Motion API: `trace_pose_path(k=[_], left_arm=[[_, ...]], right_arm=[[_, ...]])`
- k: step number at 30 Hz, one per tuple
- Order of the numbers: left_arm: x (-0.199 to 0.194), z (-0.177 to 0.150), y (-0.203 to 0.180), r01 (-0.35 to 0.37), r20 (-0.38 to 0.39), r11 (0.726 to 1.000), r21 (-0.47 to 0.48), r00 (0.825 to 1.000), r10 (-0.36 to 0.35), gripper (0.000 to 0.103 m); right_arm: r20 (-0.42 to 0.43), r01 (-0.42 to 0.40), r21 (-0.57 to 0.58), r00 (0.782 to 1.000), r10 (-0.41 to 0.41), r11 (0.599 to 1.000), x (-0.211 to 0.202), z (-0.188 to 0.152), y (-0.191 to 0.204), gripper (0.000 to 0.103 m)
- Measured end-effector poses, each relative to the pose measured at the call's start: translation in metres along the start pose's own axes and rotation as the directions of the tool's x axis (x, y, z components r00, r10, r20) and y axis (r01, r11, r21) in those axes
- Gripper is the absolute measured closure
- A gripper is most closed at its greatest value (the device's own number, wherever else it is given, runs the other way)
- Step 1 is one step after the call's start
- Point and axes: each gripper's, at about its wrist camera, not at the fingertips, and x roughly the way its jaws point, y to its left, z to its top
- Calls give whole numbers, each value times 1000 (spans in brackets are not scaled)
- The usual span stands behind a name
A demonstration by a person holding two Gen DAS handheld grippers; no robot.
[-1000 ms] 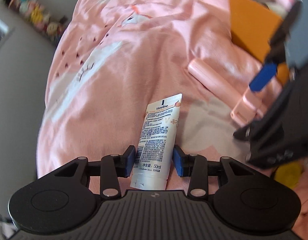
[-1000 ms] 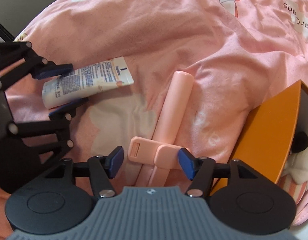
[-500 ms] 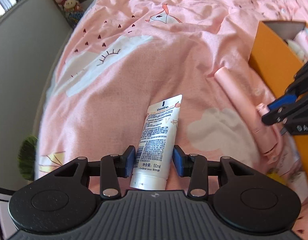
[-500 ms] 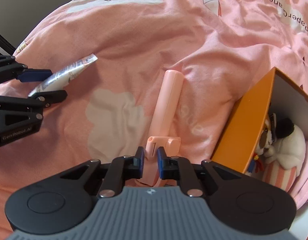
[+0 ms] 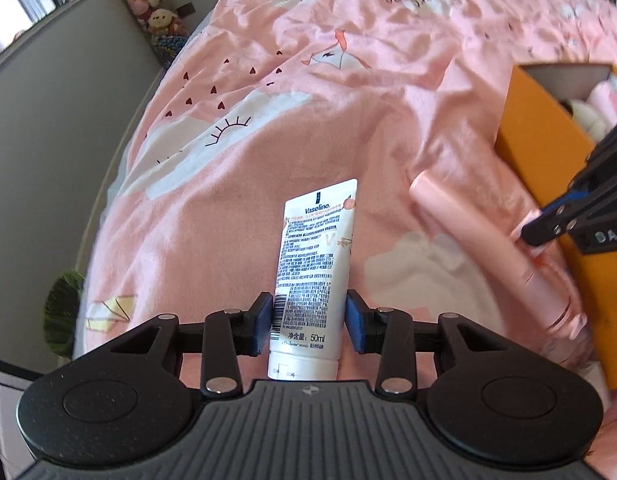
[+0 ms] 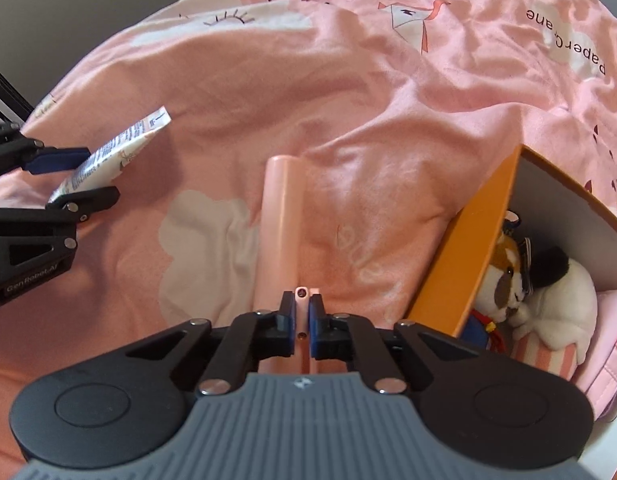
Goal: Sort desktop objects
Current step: 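Carry the Vaseline tube and pink fan over the shoebox with both tools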
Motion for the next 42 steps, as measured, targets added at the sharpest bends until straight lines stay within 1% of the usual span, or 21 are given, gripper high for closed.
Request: trace_pose_path(k=[3,5,9,11,14,16,17,19,22,25,27,28,30,32,34,37,42], left_arm=[[-16,-1,2,68,23,995,-73,997,-67,59],[-28,-2,1,125,45,985,-119,992,-121,59],[-53,-3,-2,245,105,950,-194,968,-228,59],[-64,-3,-5,306,137,925,-226,950,-280,59],[-84,-3,-14,375,200,896,-237,922,-333,59],[-96,-2,-21,421,242,877,-233,898,-367,59],[-101,-2,-25,446,259,864,-231,885,-387,59],[-109,0,-34,504,284,834,-226,853,-438,59],[-114,2,-51,572,303,792,-214,809,-503,59],[-112,3,-71,624,310,755,-200,772,-555,59],[-106,2,-84,658,303,727,-195,746,-593,59],[-102,2,-90,670,296,717,-194,737,-608,59],[-94,1,-102,681,282,706,-191,727,-625,59],[-89,-1,-111,681,273,707,-192,729,-628,59],[-86,-5,-115,688,268,698,-198,723,-637,59],[-85,-8,-117,697,270,687,-207,715,-645,59],[-84,-10,-115,698,274,685,-212,715,-644,59]], right_arm=[[8,-26,9,1000,26,1000,-9,-3,-1,97],[21,-34,12,999,34,999,-17,-6,-1,97],[56,-84,43,995,82,996,-45,-10,-7,97],[87,-98,43,992,94,994,-65,-12,-10,97],[138,-102,29,986,97,994,-102,-21,-14,97],[164,-105,33,981,98,994,-125,-29,-21,97],[176,-107,39,979,98,994,-137,-35,-27,97],[195,-94,52,977,82,994,-157,-48,-39,97],[214,-36,77,977,18,996,-178,-70,-56,97],[188,36,122,980,-58,992,-185,-93,-78,97],[148,84,149,983,-106,985,-183,-105,-90,97],[124,107,160,984,-128,981,-180,-110,-96,97],[75,154,173,983,-169,973,-173,-120,-107,97],[39,198,161,978,-206,967,-165,-123,-112,97],[7,225,147,973,-229,963,-156,-124,-116,97],[-41,238,128,971,-235,963,-142,-120,-121,97],[-123,247,95,964,-235,964,-122,-115,-124,97]])
